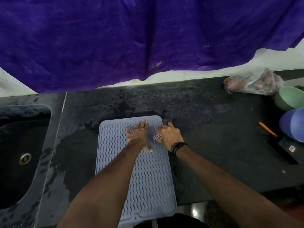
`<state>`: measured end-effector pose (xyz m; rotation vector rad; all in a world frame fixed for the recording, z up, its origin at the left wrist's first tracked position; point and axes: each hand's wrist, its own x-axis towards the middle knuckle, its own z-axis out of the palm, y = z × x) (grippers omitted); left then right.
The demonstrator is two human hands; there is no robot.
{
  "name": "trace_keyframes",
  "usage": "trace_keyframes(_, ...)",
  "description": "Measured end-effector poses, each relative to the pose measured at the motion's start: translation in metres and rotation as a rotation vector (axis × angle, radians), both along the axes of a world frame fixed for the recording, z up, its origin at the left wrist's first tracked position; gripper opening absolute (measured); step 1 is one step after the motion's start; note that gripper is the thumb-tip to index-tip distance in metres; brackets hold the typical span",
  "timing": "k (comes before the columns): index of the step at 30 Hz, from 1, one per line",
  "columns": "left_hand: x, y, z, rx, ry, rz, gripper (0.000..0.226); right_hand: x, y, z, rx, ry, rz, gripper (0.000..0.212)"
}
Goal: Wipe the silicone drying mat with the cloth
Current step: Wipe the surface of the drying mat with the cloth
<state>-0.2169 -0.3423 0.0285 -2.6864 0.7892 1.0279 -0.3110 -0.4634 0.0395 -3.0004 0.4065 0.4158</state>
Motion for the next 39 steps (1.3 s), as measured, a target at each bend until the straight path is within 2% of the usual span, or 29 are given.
trace_keyframes(10, -0.011, 0.0, 0.009, -0.003, -0.052, -0.063, 0.14, -0.089, 0.037, -0.005, 0.102, 0.021, -0.013, 0.043)
trace_keyframes(15, -0.045, 0.012, 0.011, -0.106, -0.106, -0.265, 0.094, -0.094, 0.043, -0.001, 0.092, -0.024, -0.089, 0.036)
trace_keyframes(20, -0.067, 0.028, -0.003, -0.11, -0.113, -0.29, 0.071, -0.117, 0.061, -0.003, 0.063, -0.019, -0.132, 0.034)
trace_keyframes(24, -0.067, 0.021, -0.006, -0.112, -0.132, -0.284, 0.071, -0.158, 0.08, -0.002, 0.15, 0.009, -0.17, 0.045)
trace_keyframes(29, -0.076, 0.026, -0.003, -0.071, -0.177, -0.326, 0.067, -0.196, 0.105, 0.0, 0.159, 0.017, -0.232, 0.043)
trace_keyframes(33, -0.107, 0.041, 0.002, -0.18, -0.273, -0.421, 0.069, -0.201, 0.108, 0.003, 0.167, -0.012, -0.268, 0.047)
trace_keyframes(36, -0.146, 0.056, -0.001, -0.17, -0.232, -0.513, 0.066, -0.197, 0.109, 0.005, 0.153, -0.038, -0.257, 0.038)
trace_keyframes(39, -0.162, 0.059, -0.005, -0.092, -0.21, -0.468, 0.072, -0.208, 0.112, 0.002, 0.14, -0.062, -0.242, 0.032)
